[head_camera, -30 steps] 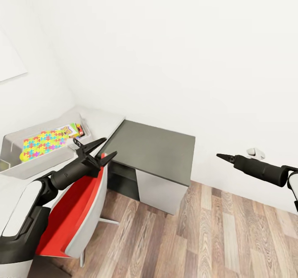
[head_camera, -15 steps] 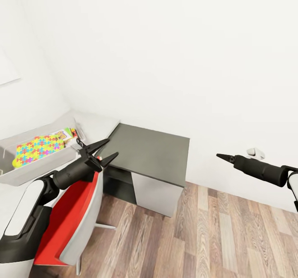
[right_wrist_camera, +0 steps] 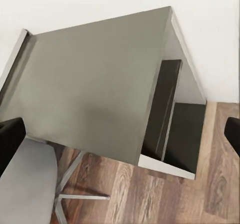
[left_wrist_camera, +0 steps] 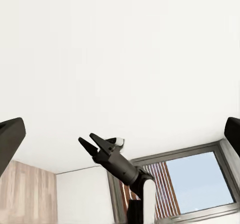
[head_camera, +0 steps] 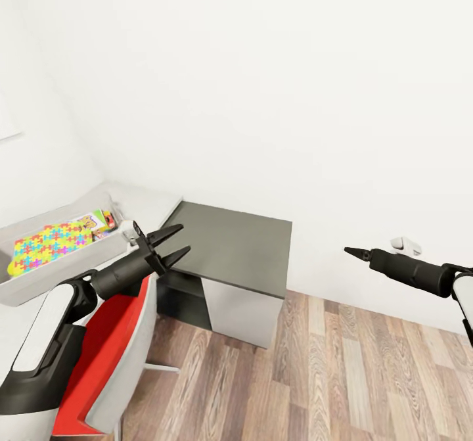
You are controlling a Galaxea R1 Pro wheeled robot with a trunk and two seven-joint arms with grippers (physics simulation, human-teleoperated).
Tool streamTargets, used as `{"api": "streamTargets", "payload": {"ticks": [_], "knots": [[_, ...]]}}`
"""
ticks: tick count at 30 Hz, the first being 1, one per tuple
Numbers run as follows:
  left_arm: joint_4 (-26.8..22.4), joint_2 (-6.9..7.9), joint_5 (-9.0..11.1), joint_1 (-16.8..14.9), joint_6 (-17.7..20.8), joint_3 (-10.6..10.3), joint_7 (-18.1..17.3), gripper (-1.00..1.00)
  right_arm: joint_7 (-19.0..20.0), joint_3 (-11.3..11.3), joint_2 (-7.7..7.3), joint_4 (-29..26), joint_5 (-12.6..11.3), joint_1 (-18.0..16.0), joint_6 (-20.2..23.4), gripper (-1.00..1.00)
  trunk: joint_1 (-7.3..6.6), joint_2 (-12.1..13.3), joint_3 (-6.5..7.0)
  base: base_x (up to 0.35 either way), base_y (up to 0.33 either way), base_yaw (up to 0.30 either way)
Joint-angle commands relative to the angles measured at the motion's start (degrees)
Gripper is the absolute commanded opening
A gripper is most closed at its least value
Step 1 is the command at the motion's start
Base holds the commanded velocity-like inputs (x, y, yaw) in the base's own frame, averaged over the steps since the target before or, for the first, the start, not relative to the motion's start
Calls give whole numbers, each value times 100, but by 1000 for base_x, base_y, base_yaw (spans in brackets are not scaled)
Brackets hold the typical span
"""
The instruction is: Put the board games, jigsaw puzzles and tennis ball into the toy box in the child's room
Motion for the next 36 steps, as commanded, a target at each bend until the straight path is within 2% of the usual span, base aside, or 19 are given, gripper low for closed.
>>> {"api": "streamTargets", "payload": {"ticks": [1,7,12,22,36], "knots": [[0,-7,-18,-13,22,4,66,100,-82,-3,2,-1,95,-7,28,100,4,-10,-1,0,0,-102],[6,-19,-21,-38,22,2,322,100,-512,20,11,-1,297,-7,28,100,4,-10,55,0,0,-102],[13,-27,-17,-45,22,-1,410,100,-657,129,16,1,361,-8,28,100,4,-10,101,0,0,-102],[14,-35,-11,-49,21,-2,416,100,-761,241,14,2,399,-14,28,100,4,-10,193,0,0,-102],[2,20,1,-150,84,34,399,100,-757,201,10,0,405,-16,28,100,4,-10,321,0,0,-101]]}}
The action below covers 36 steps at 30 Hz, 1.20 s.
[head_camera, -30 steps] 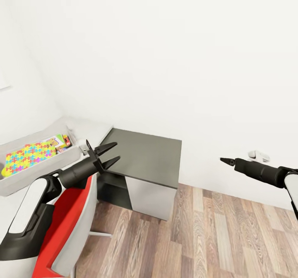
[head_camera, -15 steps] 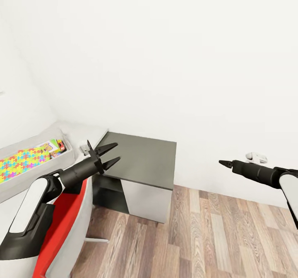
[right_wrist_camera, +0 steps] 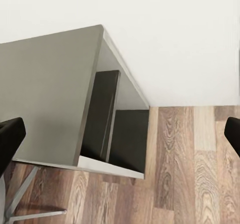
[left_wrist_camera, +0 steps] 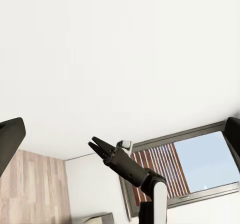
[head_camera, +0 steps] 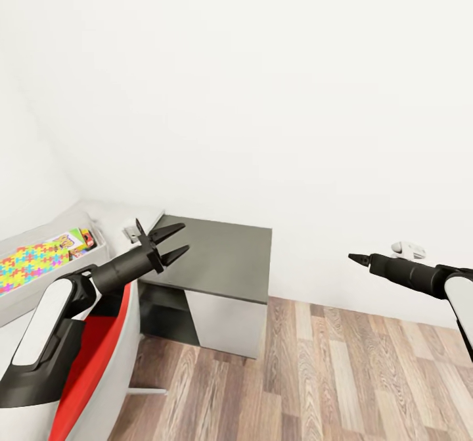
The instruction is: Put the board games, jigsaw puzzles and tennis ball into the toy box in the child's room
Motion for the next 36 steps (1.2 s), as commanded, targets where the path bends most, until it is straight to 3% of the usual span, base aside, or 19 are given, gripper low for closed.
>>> {"api": "streamTargets", "payload": {"ticks": [1,26,36], "knots": [[-3,5,27,-4,30,11,28,100,-42,-3,-1,-3,-47,-7,24,100,4,-11,-2,0,0,-99],[-5,39,22,-40,207,4,-23,100,-57,54,7,-3,-55,-7,24,100,4,-11,229,0,0,-97],[-5,49,16,-61,236,-2,-15,100,-16,59,76,-4,-66,-5,24,100,4,-11,291,0,0,-46]]}}
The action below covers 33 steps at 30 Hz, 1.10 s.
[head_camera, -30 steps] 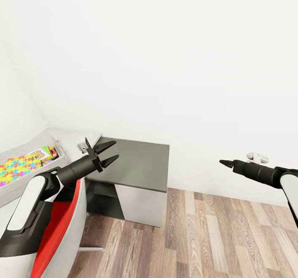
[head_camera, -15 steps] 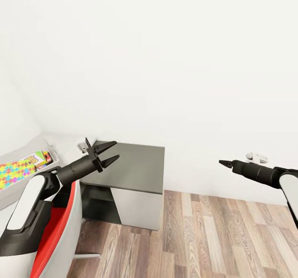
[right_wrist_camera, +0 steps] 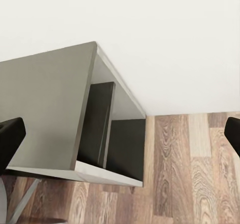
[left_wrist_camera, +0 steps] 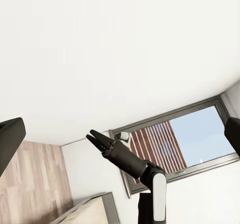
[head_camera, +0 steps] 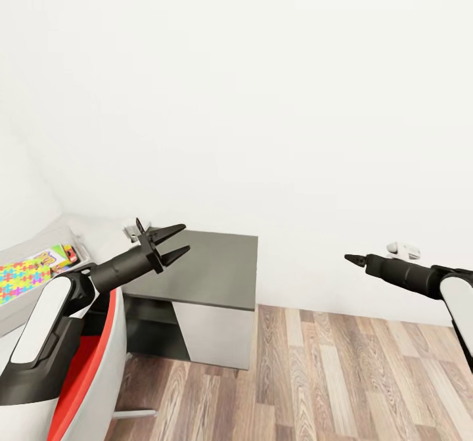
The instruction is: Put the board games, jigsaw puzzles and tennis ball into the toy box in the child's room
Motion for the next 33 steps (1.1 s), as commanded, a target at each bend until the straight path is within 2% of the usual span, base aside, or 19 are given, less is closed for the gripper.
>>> {"api": "streamTargets", "payload": {"ticks": [1,17,23,26,27,30,31,33], "knots": [[-2,2,22,-6,24,4,22,100,-34,-2,6,-4,-52,-6,24,100,4,-12,-9,0,0,-17],[-2,10,12,-7,27,4,75,100,-2,-60,34,41,-74,30,24,100,4,-12,3,0,0,-5],[-1,7,-57,-1,18,-3,104,100,1,-68,32,83,-77,139,-397,100,4,-12,4,0,0,0],[4,-17,-311,1,8,-7,109,100,1,-70,33,77,-79,185,-533,100,4,-12,4,0,0,0],[4,-17,-311,1,8,-7,109,100,1,-70,33,77,-79,185,-533,100,4,-12,4,0,0,0],[14,-50,-637,11,-13,-8,85,100,-3,-70,30,50,-81,211,-597,100,4,-12,4,0,0,0],[14,-50,-637,11,-13,-8,85,100,-3,-70,30,50,-81,211,-597,100,4,-12,4,0,0,0],[26,-79,-874,30,-39,-13,68,100,-6,-71,30,33,-83,225,-629,100,4,-12,4,0,0,-6]]}}
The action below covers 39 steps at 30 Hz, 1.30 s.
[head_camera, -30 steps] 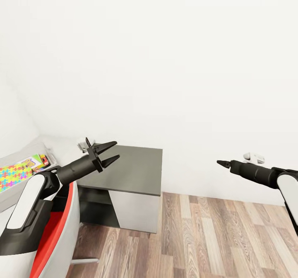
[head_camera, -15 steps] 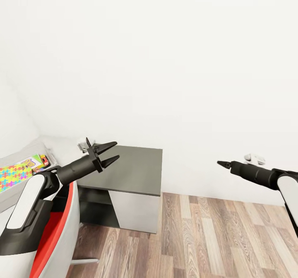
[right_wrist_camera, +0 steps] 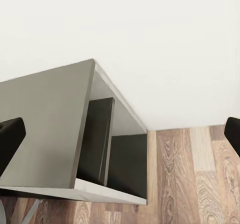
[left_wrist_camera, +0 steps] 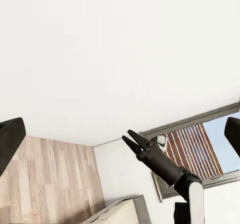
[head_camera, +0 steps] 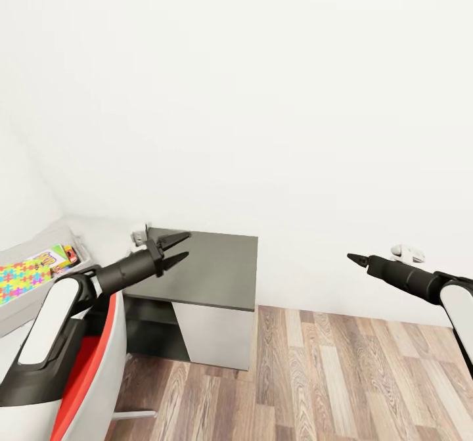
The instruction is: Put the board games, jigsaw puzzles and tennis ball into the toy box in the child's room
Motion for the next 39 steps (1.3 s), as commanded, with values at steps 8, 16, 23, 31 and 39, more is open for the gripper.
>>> {"api": "streamTargets", "payload": {"ticks": [8,16,23,31,39], "knots": [[31,-88,-184,13,-6,4,12,100,-45,6,3,-16,-47,5,-3,100,3,-12,-12,0,0,-30],[902,-482,-1737,329,-91,-146,72,100,-72,110,-47,1080,24,491,369,100,3,-12,-12,-34,0,-4],[3255,-846,-3707,1042,-1246,-836,30,100,-32,1703,-41,3349,1088,1083,231,100,3,-12,-12,-2,0,0],[4269,-851,-3993,1123,-1770,-915,76,100,150,2740,4,4263,1252,1356,-810,100,3,-12,-12,0,0,0],[4861,-882,-4786,1134,-1936,-955,105,100,656,3361,30,4795,1296,1470,-1329,100,3,-12,-10,0,0,0]]}}
